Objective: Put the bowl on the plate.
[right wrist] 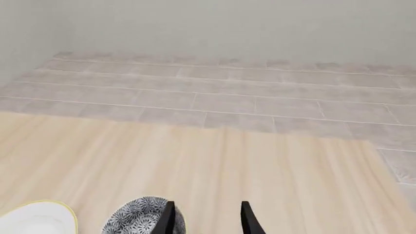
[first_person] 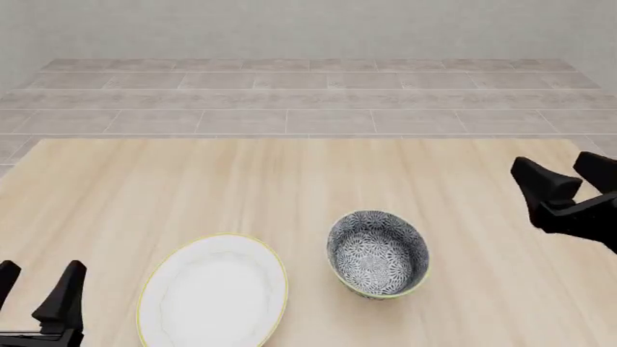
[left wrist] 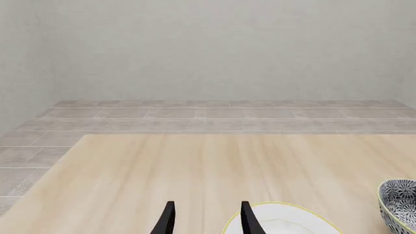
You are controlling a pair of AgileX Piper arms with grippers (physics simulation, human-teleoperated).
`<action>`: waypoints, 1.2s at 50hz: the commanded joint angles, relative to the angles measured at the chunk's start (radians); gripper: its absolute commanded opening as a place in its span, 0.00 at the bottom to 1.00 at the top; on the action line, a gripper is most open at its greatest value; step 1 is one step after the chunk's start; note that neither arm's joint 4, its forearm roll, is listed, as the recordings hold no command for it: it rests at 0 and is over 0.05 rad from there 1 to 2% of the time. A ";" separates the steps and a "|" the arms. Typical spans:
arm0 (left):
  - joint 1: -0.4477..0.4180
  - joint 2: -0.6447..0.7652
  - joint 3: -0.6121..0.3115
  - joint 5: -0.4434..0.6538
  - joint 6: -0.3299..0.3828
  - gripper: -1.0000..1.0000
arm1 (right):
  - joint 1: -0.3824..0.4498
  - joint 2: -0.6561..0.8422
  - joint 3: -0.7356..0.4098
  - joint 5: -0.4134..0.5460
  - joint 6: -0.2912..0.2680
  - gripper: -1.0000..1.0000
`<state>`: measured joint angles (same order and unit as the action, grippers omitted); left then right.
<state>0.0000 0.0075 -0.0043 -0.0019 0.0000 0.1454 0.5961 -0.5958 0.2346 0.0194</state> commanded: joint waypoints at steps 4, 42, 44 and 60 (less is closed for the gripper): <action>0.000 0.000 0.000 0.000 0.000 1.00 | 0.067 0.167 -0.110 0.088 0.037 1.00; 0.000 0.000 0.000 0.000 0.000 1.00 | 0.097 0.447 -0.099 0.072 0.224 1.00; 0.000 0.000 0.000 0.000 0.000 1.00 | 0.095 0.451 -0.098 0.070 0.220 1.00; 0.000 0.000 0.000 0.000 0.000 1.00 | 0.102 0.491 -0.073 0.042 0.217 1.00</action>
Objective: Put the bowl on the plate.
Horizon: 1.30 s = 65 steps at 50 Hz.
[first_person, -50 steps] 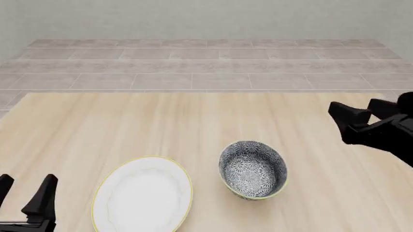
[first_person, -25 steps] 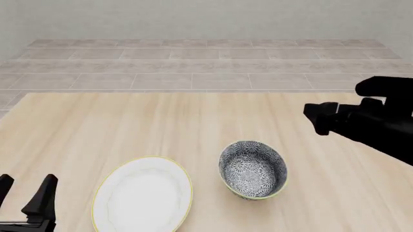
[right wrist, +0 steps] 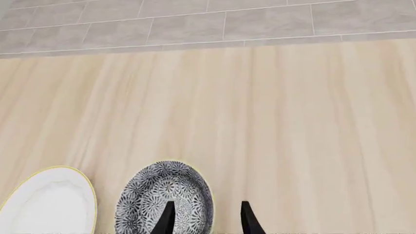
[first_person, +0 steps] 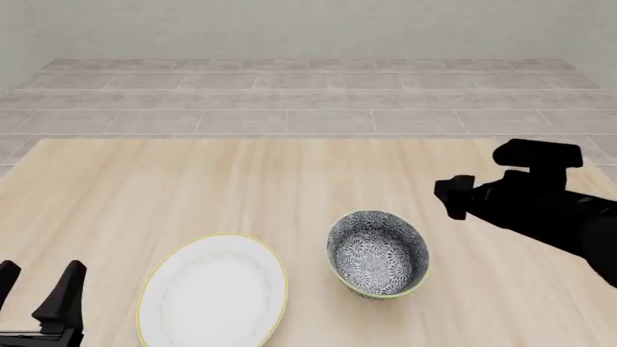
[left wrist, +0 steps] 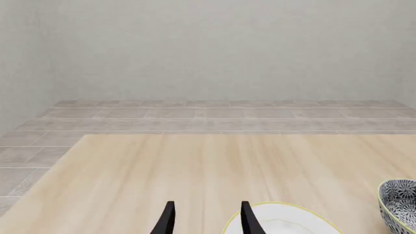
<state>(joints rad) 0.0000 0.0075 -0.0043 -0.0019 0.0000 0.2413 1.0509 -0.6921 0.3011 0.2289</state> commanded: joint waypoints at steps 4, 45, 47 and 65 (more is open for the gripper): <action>0.000 0.000 0.000 0.000 0.000 1.00 | 0.009 0.059 0.030 -0.034 0.008 1.00; 0.000 0.000 0.000 0.000 0.000 1.00 | 0.032 0.205 0.127 -0.145 0.039 1.00; 0.000 0.000 0.000 0.000 0.000 1.00 | 0.035 0.211 0.128 -0.150 0.041 1.00; 0.000 0.000 0.000 0.000 0.000 1.00 | 0.045 0.246 0.140 -0.172 0.035 1.00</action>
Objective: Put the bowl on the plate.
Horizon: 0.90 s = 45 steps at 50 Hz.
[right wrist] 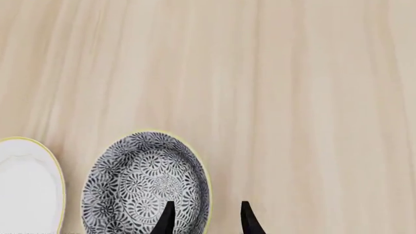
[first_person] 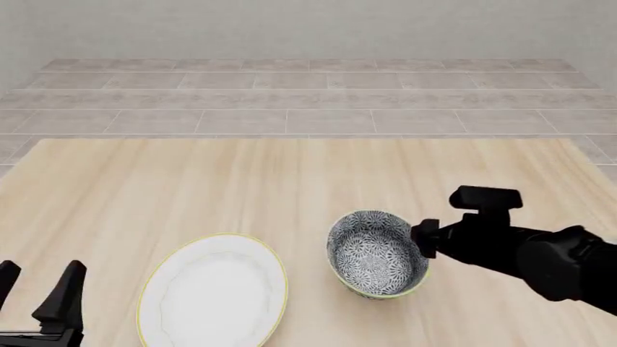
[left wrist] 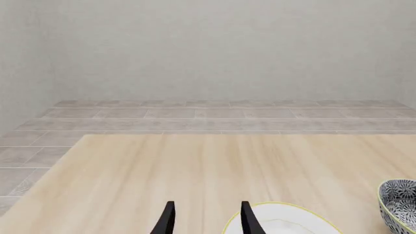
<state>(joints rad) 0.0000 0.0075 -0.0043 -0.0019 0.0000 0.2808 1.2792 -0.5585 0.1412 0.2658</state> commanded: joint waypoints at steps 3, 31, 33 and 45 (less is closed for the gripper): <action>0.000 0.000 0.000 0.000 0.000 1.00 | 0.002 0.021 0.008 -0.014 -0.002 1.00; 0.000 0.000 0.000 0.000 0.000 1.00 | 0.019 0.086 0.031 -0.070 0.022 1.00; 0.000 0.000 0.000 0.000 0.000 1.00 | 0.022 0.090 0.031 -0.074 0.021 1.00; 0.000 0.000 0.000 0.000 0.000 1.00 | 0.034 0.106 0.037 -0.088 0.034 1.00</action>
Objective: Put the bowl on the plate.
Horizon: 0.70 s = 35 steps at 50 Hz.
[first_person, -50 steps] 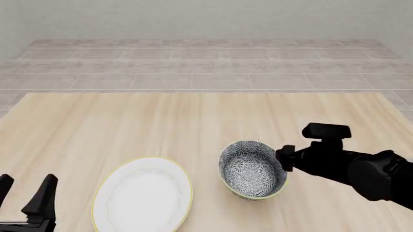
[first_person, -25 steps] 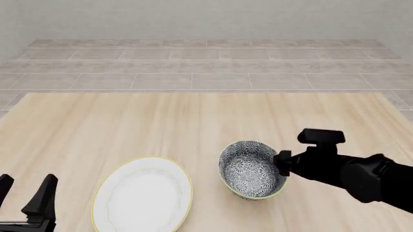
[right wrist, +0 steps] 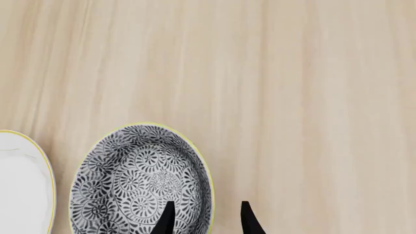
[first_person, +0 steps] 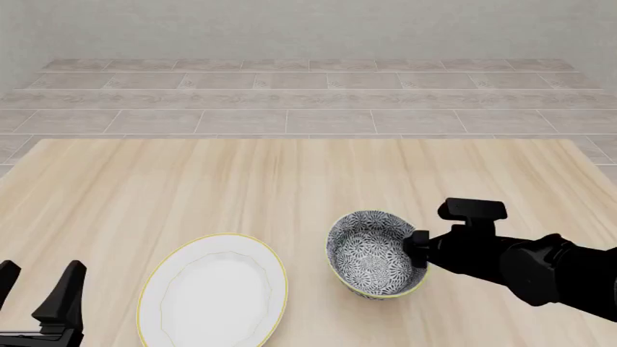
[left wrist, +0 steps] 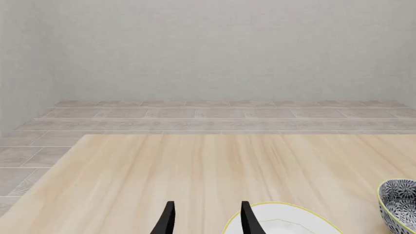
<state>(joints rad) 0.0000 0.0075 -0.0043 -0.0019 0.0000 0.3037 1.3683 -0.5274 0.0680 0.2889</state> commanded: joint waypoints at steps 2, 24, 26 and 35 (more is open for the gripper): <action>0.000 0.000 0.000 0.000 0.000 1.00 | 0.012 0.020 0.008 -0.018 0.013 1.00; 0.000 0.000 0.000 0.000 0.000 1.00 | 0.024 0.059 0.020 -0.050 0.020 1.00; 0.000 0.000 0.000 0.000 0.000 1.00 | 0.024 0.061 0.022 -0.053 0.022 1.00; 0.000 0.000 0.000 0.000 0.000 1.00 | 0.021 0.065 0.025 -0.059 0.024 1.00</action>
<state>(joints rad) 0.0000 0.0075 -0.0043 -0.0019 0.0000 0.3250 1.4251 -0.5069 0.0183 0.3090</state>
